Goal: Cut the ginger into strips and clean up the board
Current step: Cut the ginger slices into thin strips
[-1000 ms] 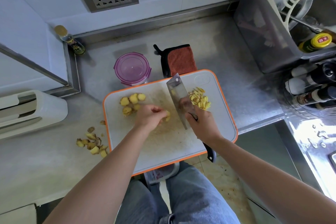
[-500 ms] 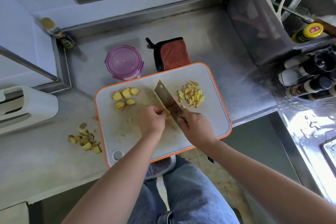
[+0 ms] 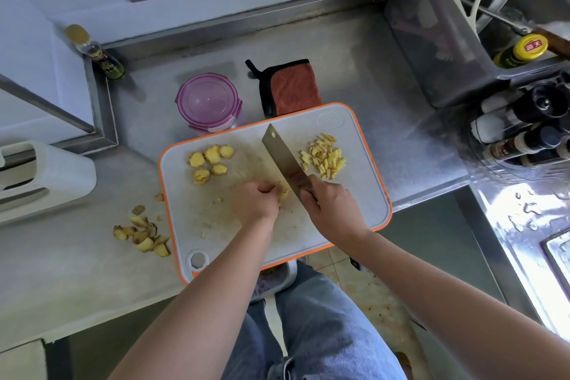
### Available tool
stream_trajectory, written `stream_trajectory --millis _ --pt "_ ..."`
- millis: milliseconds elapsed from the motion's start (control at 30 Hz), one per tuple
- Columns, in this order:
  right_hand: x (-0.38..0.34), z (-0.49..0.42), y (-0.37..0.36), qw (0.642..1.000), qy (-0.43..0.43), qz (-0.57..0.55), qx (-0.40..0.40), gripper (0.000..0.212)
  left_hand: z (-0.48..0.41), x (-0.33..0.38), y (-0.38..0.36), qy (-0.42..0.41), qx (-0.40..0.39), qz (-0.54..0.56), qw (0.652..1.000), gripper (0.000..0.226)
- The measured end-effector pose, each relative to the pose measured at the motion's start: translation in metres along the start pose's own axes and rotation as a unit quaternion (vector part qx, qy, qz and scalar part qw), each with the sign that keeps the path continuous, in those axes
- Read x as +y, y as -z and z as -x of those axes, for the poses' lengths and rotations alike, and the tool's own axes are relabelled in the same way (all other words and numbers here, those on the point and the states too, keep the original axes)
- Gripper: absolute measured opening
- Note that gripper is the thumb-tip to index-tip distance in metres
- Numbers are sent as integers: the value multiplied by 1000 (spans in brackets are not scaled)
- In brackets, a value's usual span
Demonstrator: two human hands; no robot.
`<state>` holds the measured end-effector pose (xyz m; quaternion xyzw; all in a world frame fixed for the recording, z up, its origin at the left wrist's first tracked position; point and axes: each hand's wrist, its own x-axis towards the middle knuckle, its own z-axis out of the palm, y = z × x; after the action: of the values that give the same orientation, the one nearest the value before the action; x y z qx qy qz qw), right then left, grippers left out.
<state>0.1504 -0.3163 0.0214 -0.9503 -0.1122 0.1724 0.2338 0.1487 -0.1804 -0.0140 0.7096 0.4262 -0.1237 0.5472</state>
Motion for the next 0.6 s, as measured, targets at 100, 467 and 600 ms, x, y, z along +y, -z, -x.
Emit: stream_trajectory --millis 100,467,600 --pt "-3 -2 4 1000 13 -7 6 21 1 2 0 29 -13 57 998 7" --pt "-1 6 -1 997 7 45 -57 12 -2 0 1 31 -21 79 996 5" --pt "-3 4 -4 996 4 64 -67 9 -4 1 2 36 -27 79 996 6"
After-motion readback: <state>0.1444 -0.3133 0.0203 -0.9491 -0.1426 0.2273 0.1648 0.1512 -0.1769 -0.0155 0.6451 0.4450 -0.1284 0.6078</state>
